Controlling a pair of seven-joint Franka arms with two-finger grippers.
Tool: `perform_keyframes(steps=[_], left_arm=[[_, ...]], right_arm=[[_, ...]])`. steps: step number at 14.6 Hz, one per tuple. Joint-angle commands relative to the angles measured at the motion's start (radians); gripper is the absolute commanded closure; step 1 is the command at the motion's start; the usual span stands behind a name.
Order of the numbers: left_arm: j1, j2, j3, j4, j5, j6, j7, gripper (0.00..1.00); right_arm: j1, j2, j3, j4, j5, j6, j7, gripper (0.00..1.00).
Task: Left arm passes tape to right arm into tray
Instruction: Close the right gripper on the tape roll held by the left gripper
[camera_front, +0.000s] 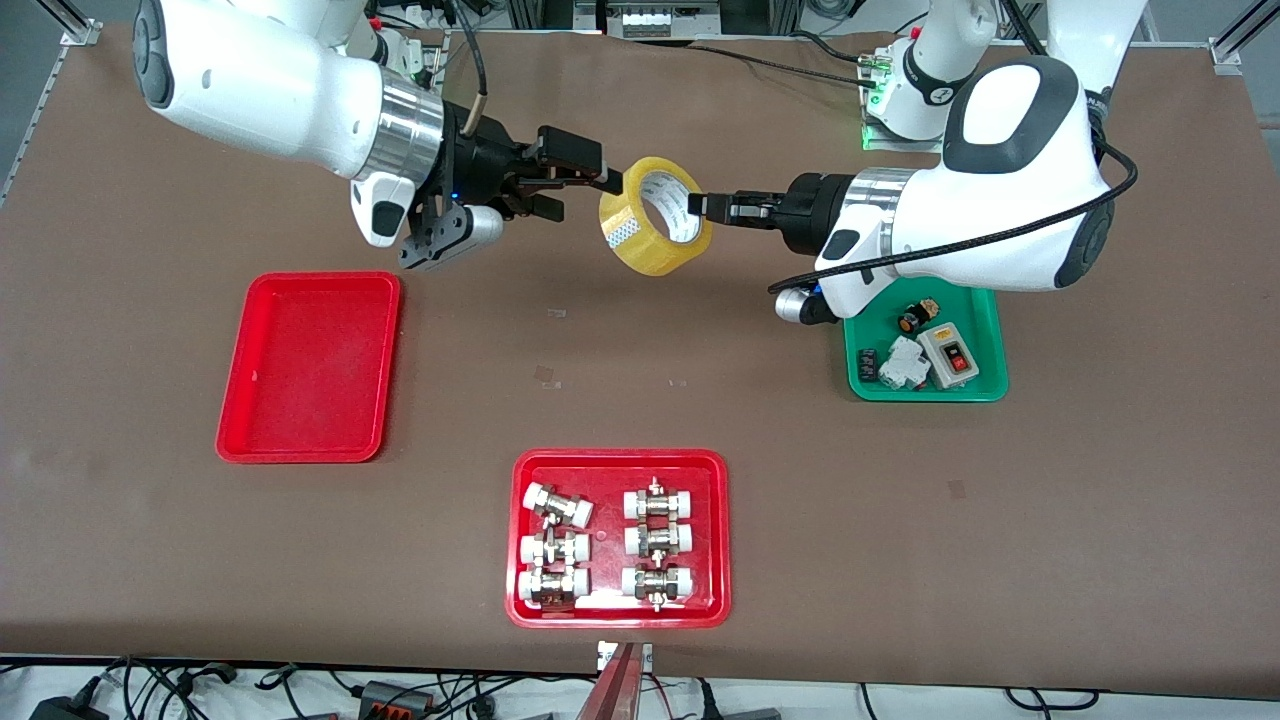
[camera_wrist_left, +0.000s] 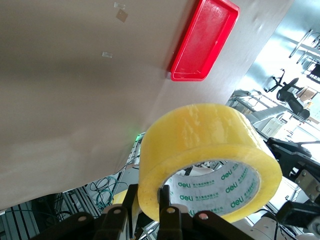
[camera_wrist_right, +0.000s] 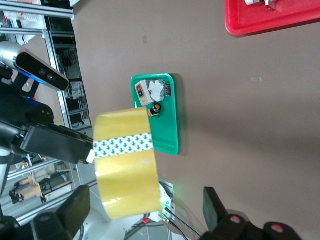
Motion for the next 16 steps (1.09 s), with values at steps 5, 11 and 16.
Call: perform_keyframes(steps=[5,11,16], left_arm=[[0.006,-0.002,-0.002,0.02,-0.016,-0.018,-0.007,1.0],[0.005,-0.002,-0.001,0.021,-0.014,-0.018,-0.005,1.0],[0.005,-0.002,-0.001,0.02,-0.014,-0.018,-0.004,1.0]], right_arm=[[0.052,0.031,-0.009,0.025,-0.02,0.046,0.041,0.0],[0.066,0.036,-0.009,0.025,-0.029,0.053,0.04,0.0],[0.064,0.036,-0.009,0.025,-0.029,0.055,0.038,0.0]])
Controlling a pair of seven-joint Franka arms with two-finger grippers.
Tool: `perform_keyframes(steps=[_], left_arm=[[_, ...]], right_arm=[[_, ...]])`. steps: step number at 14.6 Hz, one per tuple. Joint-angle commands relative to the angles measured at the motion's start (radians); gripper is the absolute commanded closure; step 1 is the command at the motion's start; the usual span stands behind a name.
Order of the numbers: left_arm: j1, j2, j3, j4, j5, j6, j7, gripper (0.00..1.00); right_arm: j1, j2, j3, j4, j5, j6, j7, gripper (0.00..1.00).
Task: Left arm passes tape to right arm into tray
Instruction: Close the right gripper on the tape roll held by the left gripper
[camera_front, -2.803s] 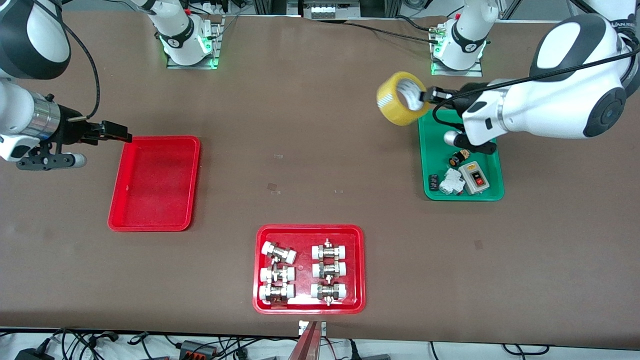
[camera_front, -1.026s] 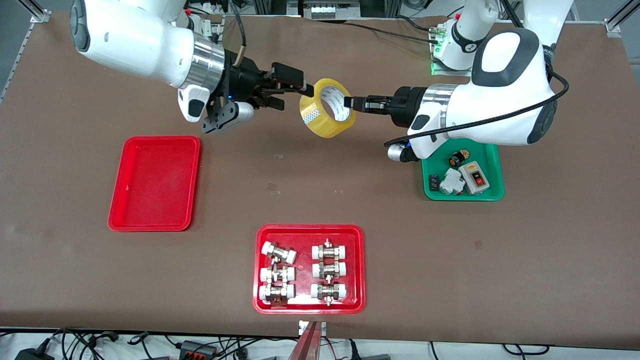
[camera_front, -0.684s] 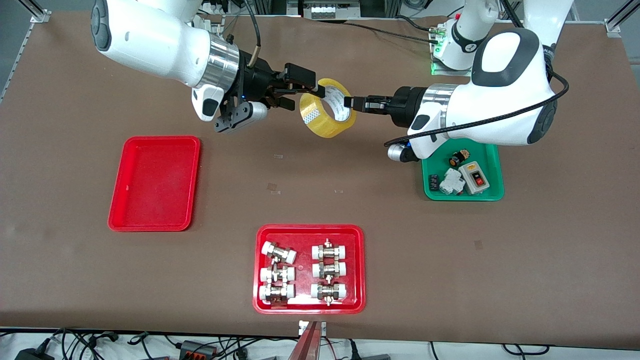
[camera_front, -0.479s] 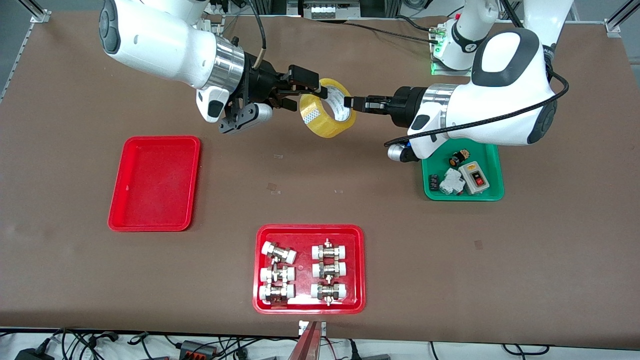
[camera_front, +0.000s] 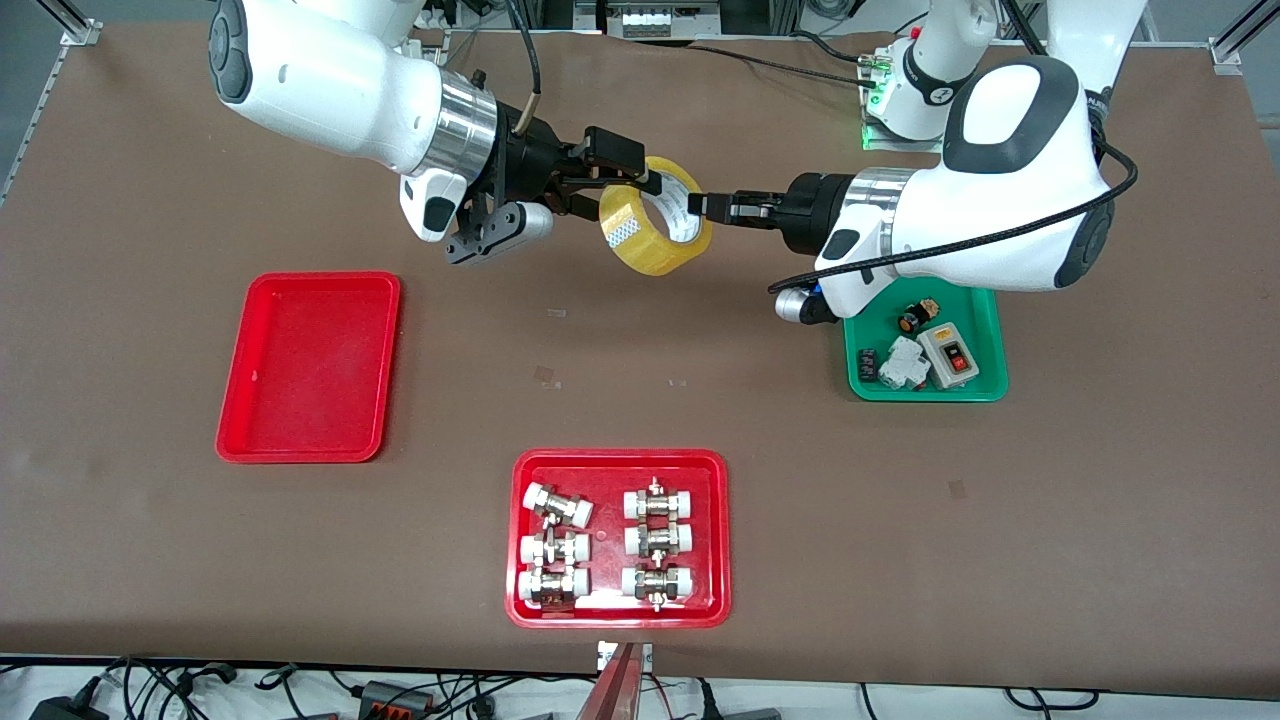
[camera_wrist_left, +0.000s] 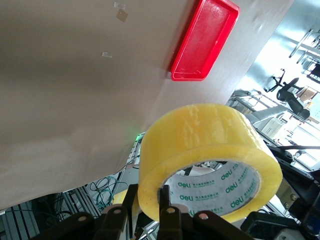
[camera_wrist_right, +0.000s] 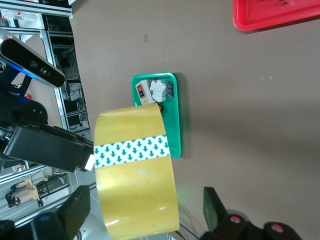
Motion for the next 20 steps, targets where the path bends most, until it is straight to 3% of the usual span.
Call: perform_keyframes(steps=[1,2,6,8,14,15,17,20], left_arm=[[0.006,-0.004,-0.002,0.021,-0.014,-0.018,-0.004,1.0],[0.006,-0.002,-0.002,0.02,-0.014,-0.018,-0.004,1.0],[0.006,-0.002,-0.002,0.02,-0.014,-0.018,-0.004,1.0],[0.006,-0.002,-0.002,0.02,-0.014,-0.018,-0.004,1.0],[0.009,-0.004,-0.002,0.021,-0.014,-0.019,-0.005,1.0],[0.009,-0.004,-0.001,0.021,-0.019,-0.022,-0.019,0.87],[0.014,-0.01,0.005,0.023,-0.014,-0.043,-0.019,0.03],[0.066,-0.014,0.015,0.031,-0.008,-0.137,-0.017,0.0]], right_arm=[[0.012,0.01,-0.007,0.025,-0.015,0.003,0.019,0.0],[0.012,0.01,-0.007,0.025,-0.015,0.003,0.018,0.0],[0.01,0.01,-0.007,0.025,-0.011,0.003,0.022,0.38],[0.01,0.01,-0.007,0.025,-0.011,0.003,0.025,0.49],[0.009,0.01,-0.007,0.025,-0.009,0.003,0.018,0.52],[0.009,0.01,-0.007,0.025,-0.011,0.003,0.018,0.52],[0.007,0.01,-0.007,0.025,-0.012,0.001,0.016,0.52],[0.007,0.01,-0.007,0.025,-0.014,0.003,0.016,0.52]])
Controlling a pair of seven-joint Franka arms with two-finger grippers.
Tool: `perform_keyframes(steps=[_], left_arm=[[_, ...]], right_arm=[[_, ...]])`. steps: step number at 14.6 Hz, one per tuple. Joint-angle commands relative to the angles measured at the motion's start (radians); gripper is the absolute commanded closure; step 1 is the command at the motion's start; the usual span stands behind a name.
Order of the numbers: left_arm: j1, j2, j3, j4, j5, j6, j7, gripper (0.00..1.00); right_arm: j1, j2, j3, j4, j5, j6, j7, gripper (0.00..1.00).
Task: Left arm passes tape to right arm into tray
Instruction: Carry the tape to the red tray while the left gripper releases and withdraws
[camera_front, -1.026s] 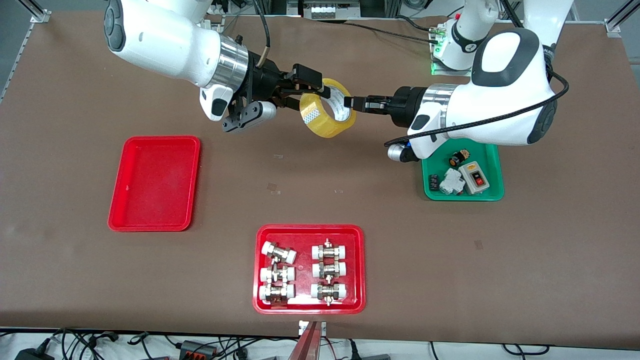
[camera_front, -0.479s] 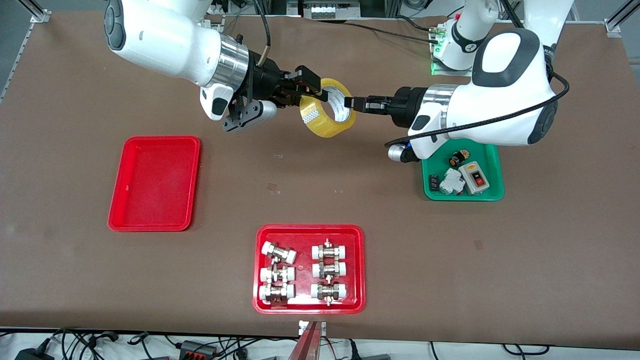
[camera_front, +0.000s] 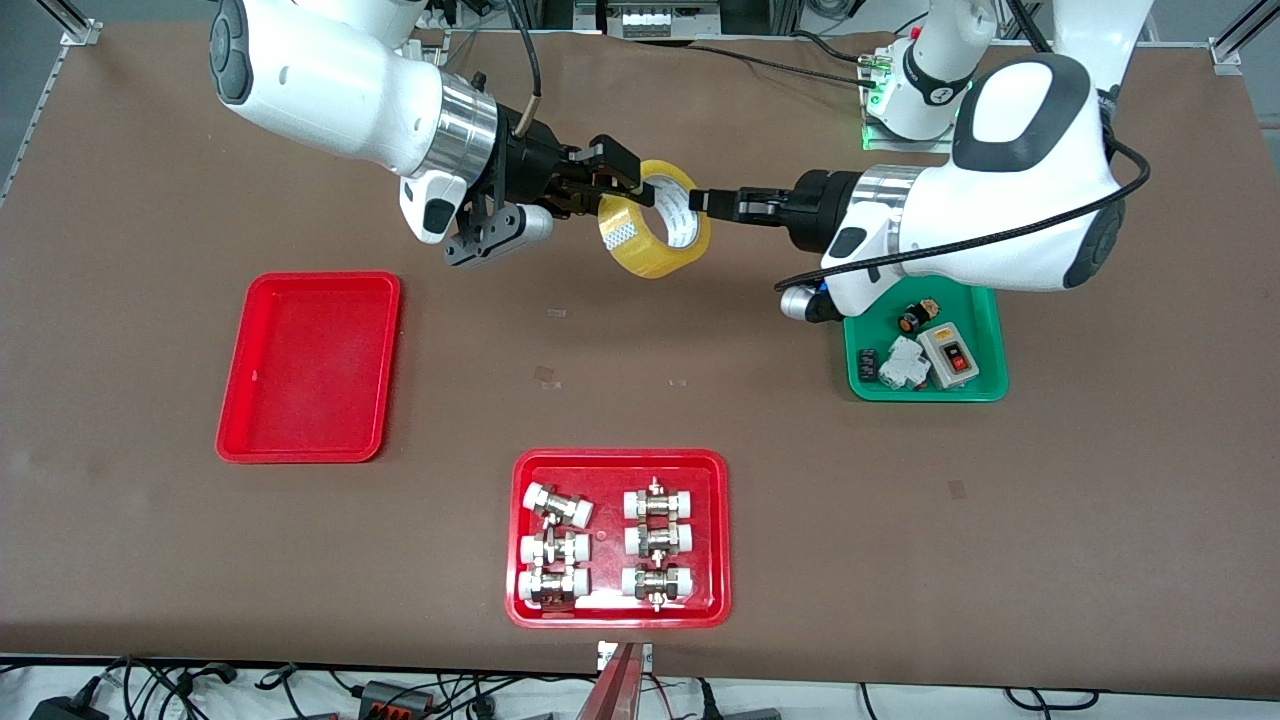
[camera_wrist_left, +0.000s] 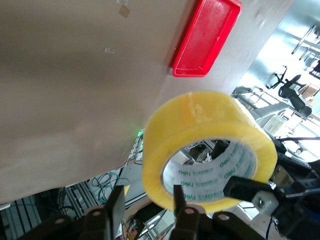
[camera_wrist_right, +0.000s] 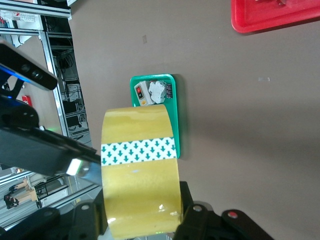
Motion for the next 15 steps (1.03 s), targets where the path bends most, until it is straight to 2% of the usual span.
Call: perform_keyframes(steps=[1,4,6,11,13,15], left_arm=[[0.053,-0.014,0.008,0.017,0.039,-0.116,-0.011,0.0],[0.07,-0.093,-0.002,0.017,0.287,-0.162,-0.005,0.0],[0.084,-0.12,0.008,0.018,0.398,-0.24,0.021,0.0],[0.151,-0.196,0.002,0.006,0.689,-0.297,0.301,0.0],[0.159,-0.222,0.005,-0.003,0.791,-0.299,0.389,0.0],[0.161,-0.28,0.008,-0.064,0.857,-0.256,0.423,0.0]], right_arm=[[0.006,0.005,-0.003,0.023,-0.011,0.001,0.016,0.52],[-0.006,0.016,-0.012,0.023,-0.014,0.001,0.009,0.52],[-0.05,0.048,-0.013,0.017,-0.012,0.0,-0.016,0.52],[-0.24,0.165,-0.013,0.011,-0.014,-0.031,-0.099,0.52],[-0.323,0.203,-0.013,0.011,-0.014,-0.086,-0.102,0.52],[-0.42,0.249,-0.013,0.011,-0.006,-0.161,-0.158,0.52]])
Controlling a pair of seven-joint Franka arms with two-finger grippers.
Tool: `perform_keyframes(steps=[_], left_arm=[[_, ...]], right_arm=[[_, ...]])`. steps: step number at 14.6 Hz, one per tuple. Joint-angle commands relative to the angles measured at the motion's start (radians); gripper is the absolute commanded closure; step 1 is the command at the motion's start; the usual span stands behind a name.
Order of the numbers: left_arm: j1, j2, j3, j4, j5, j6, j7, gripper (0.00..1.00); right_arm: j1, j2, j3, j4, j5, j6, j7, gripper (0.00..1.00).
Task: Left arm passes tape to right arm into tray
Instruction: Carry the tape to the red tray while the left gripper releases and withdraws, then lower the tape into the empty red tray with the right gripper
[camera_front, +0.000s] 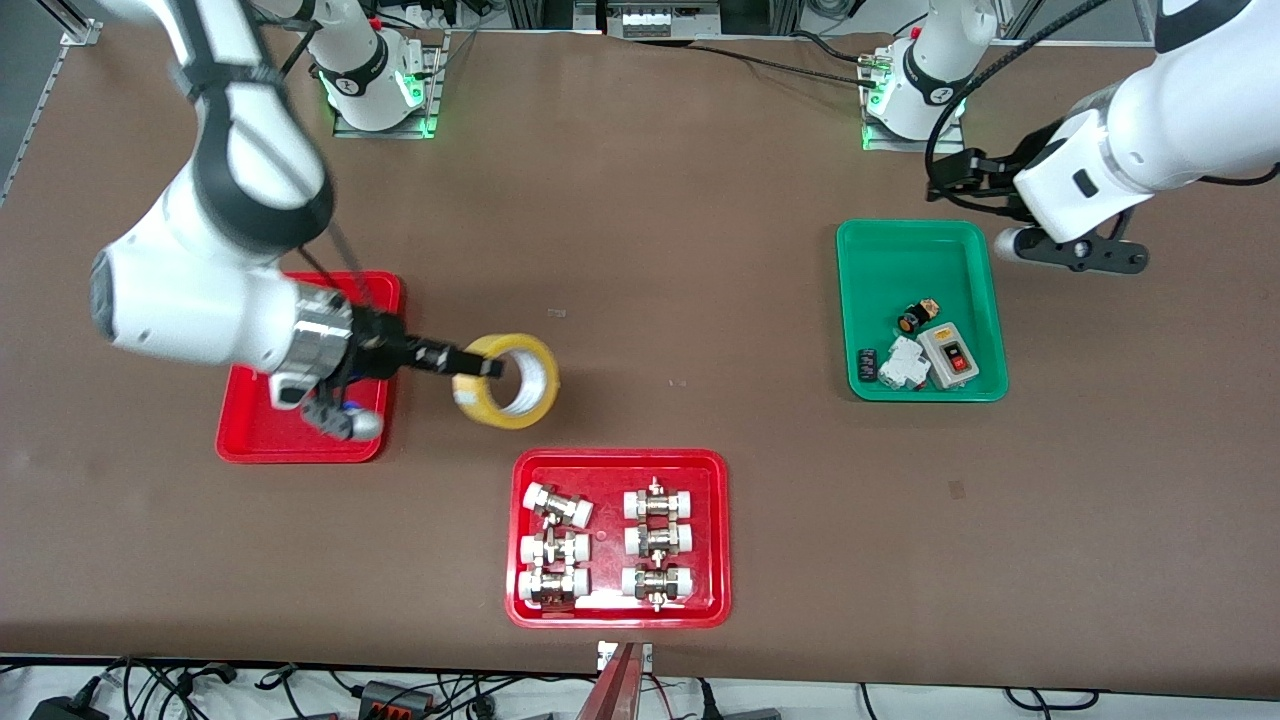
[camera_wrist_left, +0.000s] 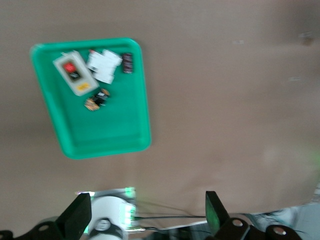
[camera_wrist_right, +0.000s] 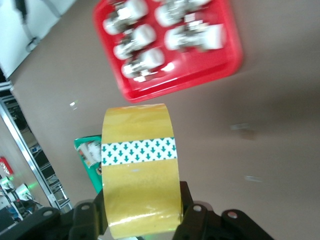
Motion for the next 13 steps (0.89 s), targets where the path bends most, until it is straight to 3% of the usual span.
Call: perform_keyframes(steps=[1,5,8,13], left_arm=[[0.004,-0.123,0.0,-0.137,0.089,0.082,0.059,0.0],[0.042,-0.212,0.061,-0.294,0.09,0.208,0.22,0.0],[0.119,-0.212,0.074,-0.302,0.092,0.225,0.363,0.0],[0.111,-0.214,0.075,-0.256,0.187,0.26,0.342,0.0]], right_arm=[[-0.134,0.057,0.018,0.016,0.017,-0.113,-0.088,0.52],[-0.345,0.167,0.021,0.017,0.02,-0.231,-0.424,0.52],[-0.447,0.243,0.021,0.016,0.017,-0.283,-0.671,0.52],[-0.545,0.287,0.019,-0.035,0.005,-0.348,-0.859,0.52]])
